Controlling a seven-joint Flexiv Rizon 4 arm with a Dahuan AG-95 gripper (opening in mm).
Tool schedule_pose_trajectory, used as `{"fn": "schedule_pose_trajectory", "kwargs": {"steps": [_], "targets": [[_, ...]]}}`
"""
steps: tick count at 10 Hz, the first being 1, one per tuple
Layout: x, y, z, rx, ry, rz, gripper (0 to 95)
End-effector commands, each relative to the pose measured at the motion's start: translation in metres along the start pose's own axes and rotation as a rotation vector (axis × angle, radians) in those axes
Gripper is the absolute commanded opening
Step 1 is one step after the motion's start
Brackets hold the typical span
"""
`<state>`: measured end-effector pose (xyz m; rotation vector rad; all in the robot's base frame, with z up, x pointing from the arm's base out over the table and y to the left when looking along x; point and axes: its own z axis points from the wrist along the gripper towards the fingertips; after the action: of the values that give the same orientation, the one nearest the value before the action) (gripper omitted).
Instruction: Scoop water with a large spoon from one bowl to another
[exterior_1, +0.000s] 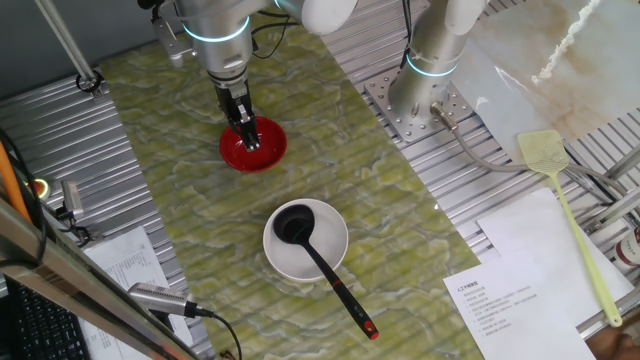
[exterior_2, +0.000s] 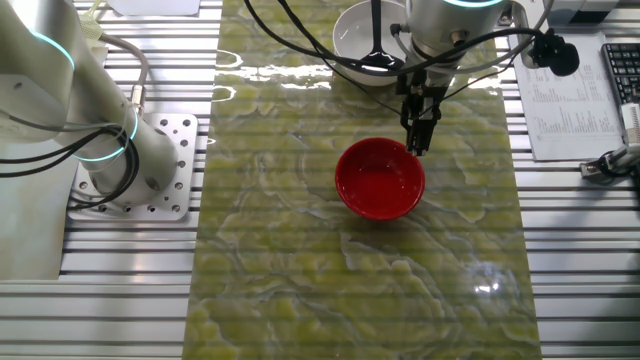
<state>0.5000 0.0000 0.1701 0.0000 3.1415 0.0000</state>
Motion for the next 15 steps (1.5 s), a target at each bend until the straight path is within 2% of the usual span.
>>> {"fn": "schedule_pose_trajectory", "kwargs": {"steps": [1,2,4,8,15], "targets": [[0.0000,0.0000,0.0001,0.000,0.000,0.000,95.0],[0.0001,0.0000,0.0000,-0.041,-0.049,-0.300,0.0],[0.0008,0.0003,-0.0018,-0.039,-0.036,-0.316,0.0],[0.0007,0.0004,-0.0019,-0.035,-0.042,-0.315,0.0],[-0.0007,0.0008,-0.0026,-0.027,-0.036,-0.320,0.0]]}}
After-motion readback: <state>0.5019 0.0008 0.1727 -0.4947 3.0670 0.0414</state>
